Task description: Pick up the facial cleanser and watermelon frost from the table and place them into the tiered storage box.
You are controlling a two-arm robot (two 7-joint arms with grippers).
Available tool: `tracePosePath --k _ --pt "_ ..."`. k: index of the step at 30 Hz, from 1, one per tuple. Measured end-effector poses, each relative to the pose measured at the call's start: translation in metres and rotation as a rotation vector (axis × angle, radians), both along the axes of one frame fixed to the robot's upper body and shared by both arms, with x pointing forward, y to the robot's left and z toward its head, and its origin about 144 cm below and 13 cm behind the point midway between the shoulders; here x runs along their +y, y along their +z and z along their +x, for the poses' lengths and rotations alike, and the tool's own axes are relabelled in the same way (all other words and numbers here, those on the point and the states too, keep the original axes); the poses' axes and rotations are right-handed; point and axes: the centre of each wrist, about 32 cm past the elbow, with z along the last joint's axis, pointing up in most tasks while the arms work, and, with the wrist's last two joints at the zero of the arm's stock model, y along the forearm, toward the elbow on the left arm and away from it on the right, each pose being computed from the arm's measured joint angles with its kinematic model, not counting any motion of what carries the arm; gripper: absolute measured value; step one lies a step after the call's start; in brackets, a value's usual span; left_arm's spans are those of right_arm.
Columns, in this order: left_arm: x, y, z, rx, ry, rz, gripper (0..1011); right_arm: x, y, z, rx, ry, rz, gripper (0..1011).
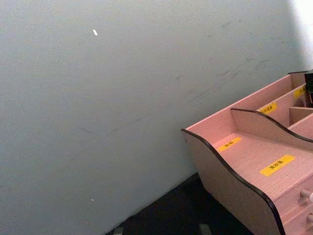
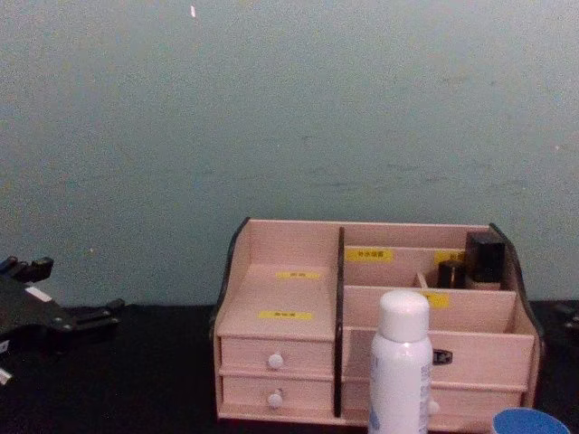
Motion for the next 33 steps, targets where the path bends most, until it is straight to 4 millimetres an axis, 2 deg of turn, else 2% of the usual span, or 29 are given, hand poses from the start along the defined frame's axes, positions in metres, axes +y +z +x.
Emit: tracePosePath --k 33 --pt "0.0000 0.0000 0.0000 0.000 0.000 0.000 1001 0.0000 0.0000 0.0000 0.000 0.000 0.000 1002"
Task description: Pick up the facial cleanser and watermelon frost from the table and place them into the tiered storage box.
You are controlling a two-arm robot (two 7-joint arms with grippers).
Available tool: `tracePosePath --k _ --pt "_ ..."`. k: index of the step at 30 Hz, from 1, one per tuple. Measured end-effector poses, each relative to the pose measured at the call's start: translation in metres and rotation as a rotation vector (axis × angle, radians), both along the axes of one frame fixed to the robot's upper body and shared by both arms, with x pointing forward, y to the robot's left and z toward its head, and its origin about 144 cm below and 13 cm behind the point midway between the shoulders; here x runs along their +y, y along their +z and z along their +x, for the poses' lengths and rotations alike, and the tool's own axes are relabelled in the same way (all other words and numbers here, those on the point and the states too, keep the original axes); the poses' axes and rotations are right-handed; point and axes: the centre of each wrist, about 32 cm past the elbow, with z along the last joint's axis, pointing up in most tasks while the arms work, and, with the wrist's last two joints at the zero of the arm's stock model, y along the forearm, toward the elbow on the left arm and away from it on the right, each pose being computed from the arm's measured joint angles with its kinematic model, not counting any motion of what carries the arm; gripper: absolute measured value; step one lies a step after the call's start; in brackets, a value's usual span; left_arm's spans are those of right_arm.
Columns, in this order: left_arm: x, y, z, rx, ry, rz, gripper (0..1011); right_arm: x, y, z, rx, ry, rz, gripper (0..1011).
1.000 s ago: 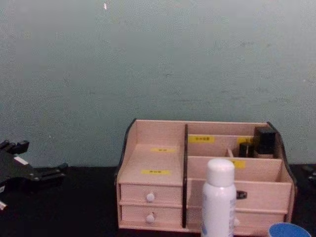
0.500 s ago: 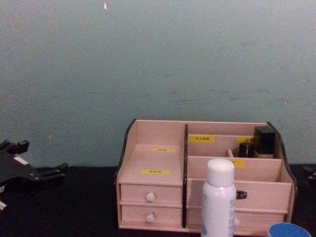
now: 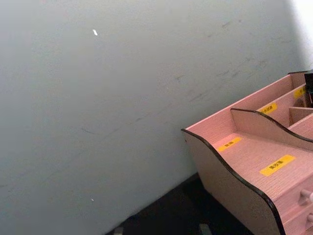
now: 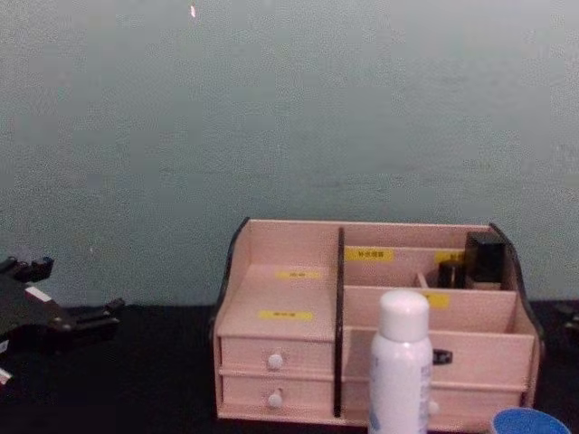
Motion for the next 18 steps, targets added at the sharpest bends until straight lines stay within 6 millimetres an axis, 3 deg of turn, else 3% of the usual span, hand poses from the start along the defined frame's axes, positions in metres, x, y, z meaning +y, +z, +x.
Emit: tracePosePath --k 18 --pt "0.0000 0.0000 0.0000 0.000 0.000 0.000 1001 -0.0035 0.0055 -0.0039 -0.038 -0.005 0.010 1002"
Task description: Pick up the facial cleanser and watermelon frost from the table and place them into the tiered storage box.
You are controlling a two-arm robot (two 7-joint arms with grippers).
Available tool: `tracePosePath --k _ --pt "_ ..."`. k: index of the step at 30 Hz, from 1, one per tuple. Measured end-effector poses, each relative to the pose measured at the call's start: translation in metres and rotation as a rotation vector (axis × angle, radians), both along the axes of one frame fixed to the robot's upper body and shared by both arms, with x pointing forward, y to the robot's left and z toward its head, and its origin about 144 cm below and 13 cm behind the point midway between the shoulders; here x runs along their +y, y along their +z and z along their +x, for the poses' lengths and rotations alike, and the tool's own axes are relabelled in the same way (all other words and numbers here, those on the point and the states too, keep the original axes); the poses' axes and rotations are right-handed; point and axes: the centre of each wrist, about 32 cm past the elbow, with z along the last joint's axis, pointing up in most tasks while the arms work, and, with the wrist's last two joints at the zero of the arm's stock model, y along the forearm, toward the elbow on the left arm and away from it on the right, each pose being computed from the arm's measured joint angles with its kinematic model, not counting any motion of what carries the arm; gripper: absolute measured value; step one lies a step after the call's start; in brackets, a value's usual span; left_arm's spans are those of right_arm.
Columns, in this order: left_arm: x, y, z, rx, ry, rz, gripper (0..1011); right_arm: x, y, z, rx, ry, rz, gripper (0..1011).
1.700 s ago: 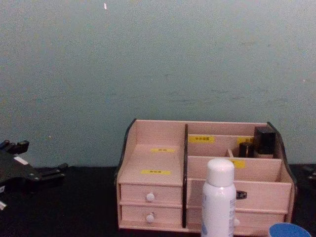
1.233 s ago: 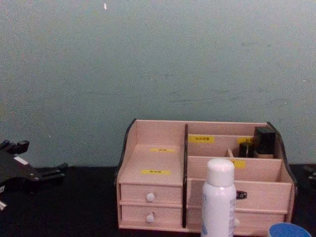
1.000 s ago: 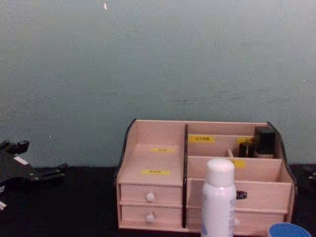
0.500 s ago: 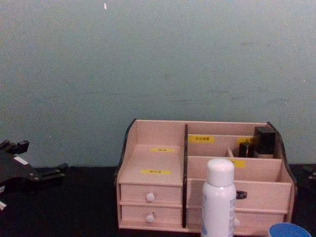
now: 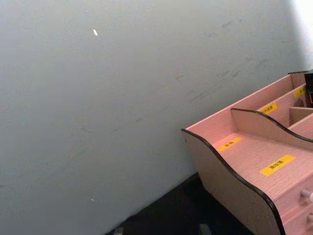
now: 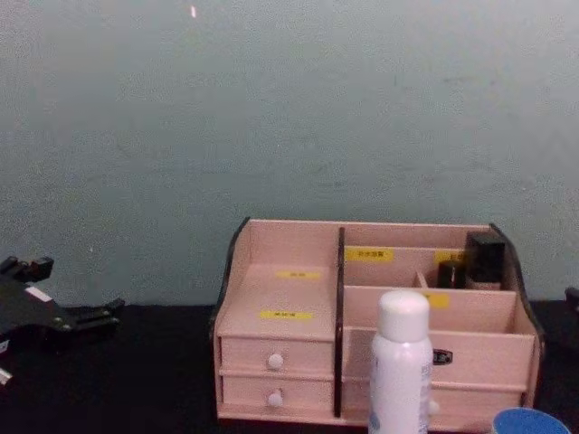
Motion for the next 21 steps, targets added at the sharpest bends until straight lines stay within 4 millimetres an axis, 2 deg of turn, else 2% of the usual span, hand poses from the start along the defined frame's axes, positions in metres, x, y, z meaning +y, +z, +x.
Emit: tracePosePath --k 8,14,21 --pt "0.000 0.000 0.000 0.000 0.000 0.000 1001 -0.009 0.007 -0.012 -0.029 0.050 0.044 1002" --pt "0.000 0.000 0.000 0.000 0.000 0.000 1001 -0.017 0.011 -0.027 -0.057 0.165 0.107 1003" --pt "0.000 0.000 0.000 0.000 0.000 0.000 1001 -0.018 0.007 -0.043 -0.054 0.310 0.149 1003"
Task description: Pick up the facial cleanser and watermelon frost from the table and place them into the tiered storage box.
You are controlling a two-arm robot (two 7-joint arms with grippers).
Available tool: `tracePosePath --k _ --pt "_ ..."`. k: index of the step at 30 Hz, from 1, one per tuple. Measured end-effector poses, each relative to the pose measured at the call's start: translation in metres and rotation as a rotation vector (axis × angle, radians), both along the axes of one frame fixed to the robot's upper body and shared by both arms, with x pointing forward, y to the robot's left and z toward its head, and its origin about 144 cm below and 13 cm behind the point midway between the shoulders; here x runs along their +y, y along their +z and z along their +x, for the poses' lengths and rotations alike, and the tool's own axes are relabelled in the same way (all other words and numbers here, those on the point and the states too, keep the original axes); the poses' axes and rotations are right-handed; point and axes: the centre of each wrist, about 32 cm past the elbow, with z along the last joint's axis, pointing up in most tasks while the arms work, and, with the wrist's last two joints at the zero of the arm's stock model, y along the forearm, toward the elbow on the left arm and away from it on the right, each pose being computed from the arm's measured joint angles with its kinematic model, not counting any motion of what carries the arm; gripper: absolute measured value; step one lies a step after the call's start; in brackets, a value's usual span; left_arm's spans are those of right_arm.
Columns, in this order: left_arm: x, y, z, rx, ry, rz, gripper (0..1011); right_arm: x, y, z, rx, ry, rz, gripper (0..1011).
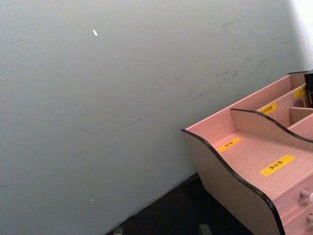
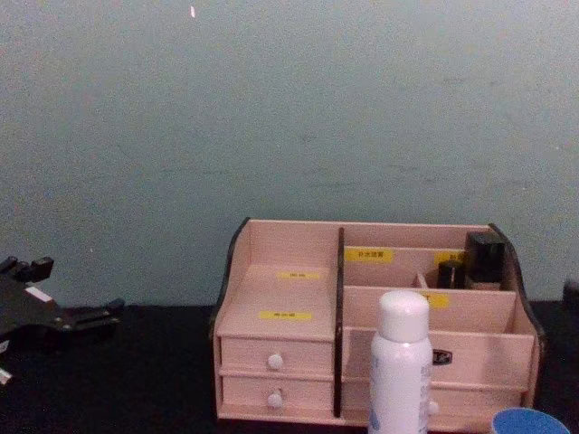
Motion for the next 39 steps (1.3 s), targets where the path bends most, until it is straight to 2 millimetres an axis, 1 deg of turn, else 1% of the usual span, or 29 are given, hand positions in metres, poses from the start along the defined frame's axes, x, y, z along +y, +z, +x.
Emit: tracePosePath --k 3,8,16,31,39 --pt "0.000 0.000 0.000 0.000 0.000 0.000 1001 0.002 -0.003 -0.006 0.021 0.074 0.006 1002" --pt "0.000 0.000 0.000 0.000 0.000 0.000 1001 0.005 -0.007 -0.009 0.053 0.151 0.012 1003" --pt "0.000 0.000 0.000 0.000 0.000 0.000 1001 0.015 -0.012 -0.006 0.115 0.230 0.013 1002" --pt "0.000 0.000 0.000 0.000 0.000 0.000 1001 0.040 -0.018 0.015 0.210 0.267 -0.006 1002" --pt "0.000 0.000 0.000 0.000 0.000 0.000 1001 0.055 -0.020 0.031 0.244 0.276 -0.006 1003"
